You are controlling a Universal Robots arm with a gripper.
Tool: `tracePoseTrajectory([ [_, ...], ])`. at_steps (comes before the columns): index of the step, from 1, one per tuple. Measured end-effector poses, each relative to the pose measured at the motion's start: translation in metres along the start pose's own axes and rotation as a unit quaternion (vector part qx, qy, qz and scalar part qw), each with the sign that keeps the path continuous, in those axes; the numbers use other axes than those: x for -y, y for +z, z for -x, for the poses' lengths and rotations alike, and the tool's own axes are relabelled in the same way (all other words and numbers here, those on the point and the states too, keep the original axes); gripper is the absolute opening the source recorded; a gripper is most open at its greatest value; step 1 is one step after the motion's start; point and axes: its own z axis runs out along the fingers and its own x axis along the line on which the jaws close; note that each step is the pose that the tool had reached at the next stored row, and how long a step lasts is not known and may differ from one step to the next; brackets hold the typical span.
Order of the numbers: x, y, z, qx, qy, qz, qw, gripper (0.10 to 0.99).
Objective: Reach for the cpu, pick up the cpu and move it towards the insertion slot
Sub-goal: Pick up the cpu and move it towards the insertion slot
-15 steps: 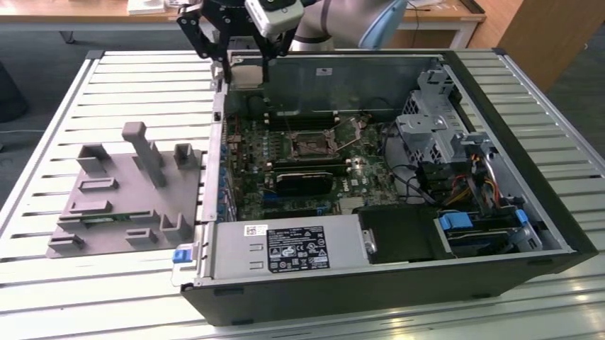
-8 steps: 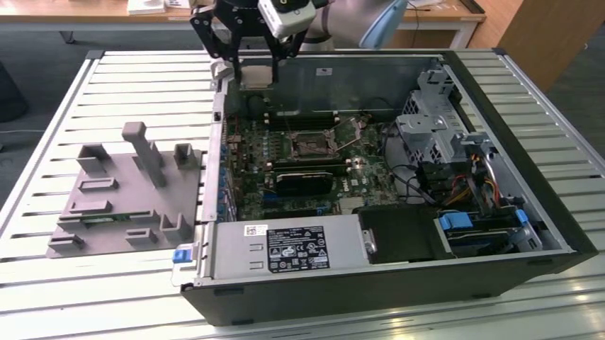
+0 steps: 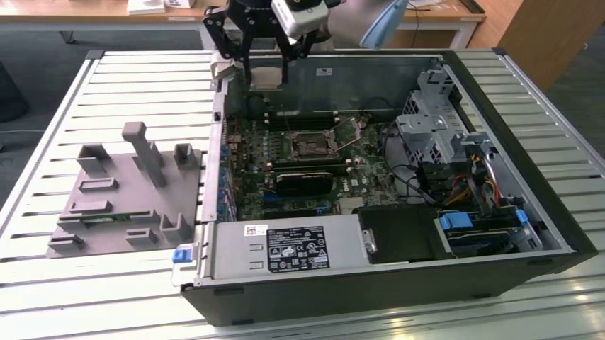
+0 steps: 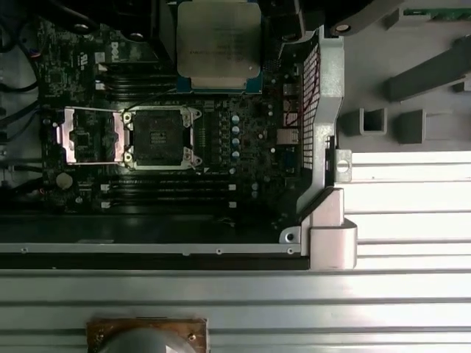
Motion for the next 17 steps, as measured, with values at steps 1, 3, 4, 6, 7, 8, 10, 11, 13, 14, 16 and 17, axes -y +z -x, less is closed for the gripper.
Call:
tracePoseTrajectory([
  [1, -0.0013, 0.0004, 0.0016, 0.0001, 0.000, -0.0008, 1.0000, 0.545],
  [3, -0.0037, 0.0012, 0.0049, 0.0001, 0.001, -0.0009, 1.0000, 0.545],
  [4, -0.0046, 0.0016, 0.0065, 0.0001, 0.001, -0.0008, 1.0000, 0.545],
  [6, -0.0062, 0.0021, 0.0100, 0.0002, 0.001, -0.0008, 1.0000, 0.545],
  [7, -0.0071, 0.0024, 0.0119, 0.0002, 0.002, -0.0009, 1.0000, 0.545],
  [8, -0.0079, 0.0027, 0.0134, 0.0002, 0.002, -0.0009, 1.0000, 0.545],
  [10, -0.0100, 0.0034, 0.0164, 0.0002, 0.002, -0.0008, 1.0000, 0.545],
  [11, -0.0111, 0.0036, 0.0177, 0.0003, 0.002, -0.0008, 1.0000, 0.545],
  [13, -0.0132, 0.0042, 0.0208, 0.0003, 0.002, -0.0009, 1.0000, 0.545],
  [14, -0.0143, 0.0047, 0.0226, 0.0003, 0.002, -0.0009, 1.0000, 0.545],
  [16, -0.0166, 0.0059, 0.0266, 0.0003, 0.003, -0.0008, 1.0000, 0.545],
  [17, -0.0178, 0.0065, 0.0288, 0.0003, 0.003, -0.0009, 1.0000, 0.545],
])
